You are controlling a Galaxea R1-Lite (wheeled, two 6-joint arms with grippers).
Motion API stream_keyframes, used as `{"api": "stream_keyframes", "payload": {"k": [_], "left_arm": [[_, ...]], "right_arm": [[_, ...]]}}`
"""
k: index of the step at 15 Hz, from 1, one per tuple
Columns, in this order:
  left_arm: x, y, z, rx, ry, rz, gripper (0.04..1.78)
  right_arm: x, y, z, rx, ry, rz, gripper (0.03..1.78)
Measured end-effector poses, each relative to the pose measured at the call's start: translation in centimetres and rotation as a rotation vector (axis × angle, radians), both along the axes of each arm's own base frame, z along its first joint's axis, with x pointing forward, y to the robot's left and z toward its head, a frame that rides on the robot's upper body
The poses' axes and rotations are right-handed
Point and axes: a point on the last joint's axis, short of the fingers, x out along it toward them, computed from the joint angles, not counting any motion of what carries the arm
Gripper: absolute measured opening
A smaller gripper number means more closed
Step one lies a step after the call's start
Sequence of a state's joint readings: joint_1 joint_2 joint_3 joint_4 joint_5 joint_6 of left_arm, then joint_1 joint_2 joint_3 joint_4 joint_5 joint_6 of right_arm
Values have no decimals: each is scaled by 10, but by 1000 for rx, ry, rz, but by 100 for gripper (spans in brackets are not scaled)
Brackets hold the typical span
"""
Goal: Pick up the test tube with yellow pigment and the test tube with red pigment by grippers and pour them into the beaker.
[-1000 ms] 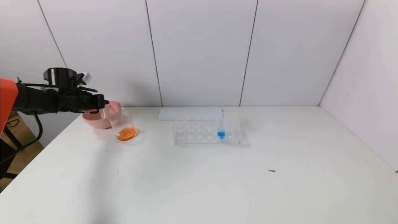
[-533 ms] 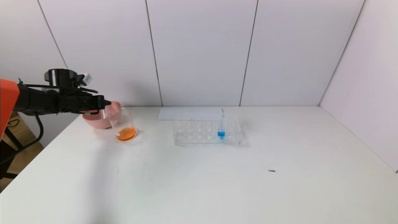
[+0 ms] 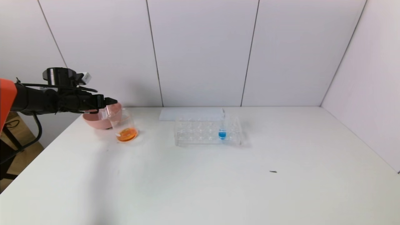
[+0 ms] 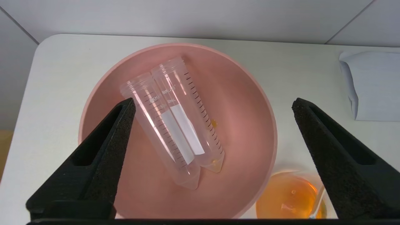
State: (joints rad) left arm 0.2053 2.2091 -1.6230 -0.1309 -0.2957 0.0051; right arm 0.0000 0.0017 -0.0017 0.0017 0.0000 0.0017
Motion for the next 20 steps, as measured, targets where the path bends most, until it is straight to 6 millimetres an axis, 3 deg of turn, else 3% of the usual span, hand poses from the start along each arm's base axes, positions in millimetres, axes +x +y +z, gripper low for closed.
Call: {"api": "stream_keyframes", "payload": {"k": [9, 15, 17, 20], "left_arm": [[-35, -5, 52, 32, -144, 19, 177], [-60, -9, 76, 43, -188, 21, 177], [-74, -14, 85, 51, -200, 15, 177], [-110, -27, 92, 50, -198, -6, 177]], "right_arm": [[0, 0, 0, 0, 0, 0, 170], [0, 0, 0, 0, 0, 0, 170], [0, 0, 0, 0, 0, 0, 170], [0, 0, 0, 0, 0, 0, 170]]}}
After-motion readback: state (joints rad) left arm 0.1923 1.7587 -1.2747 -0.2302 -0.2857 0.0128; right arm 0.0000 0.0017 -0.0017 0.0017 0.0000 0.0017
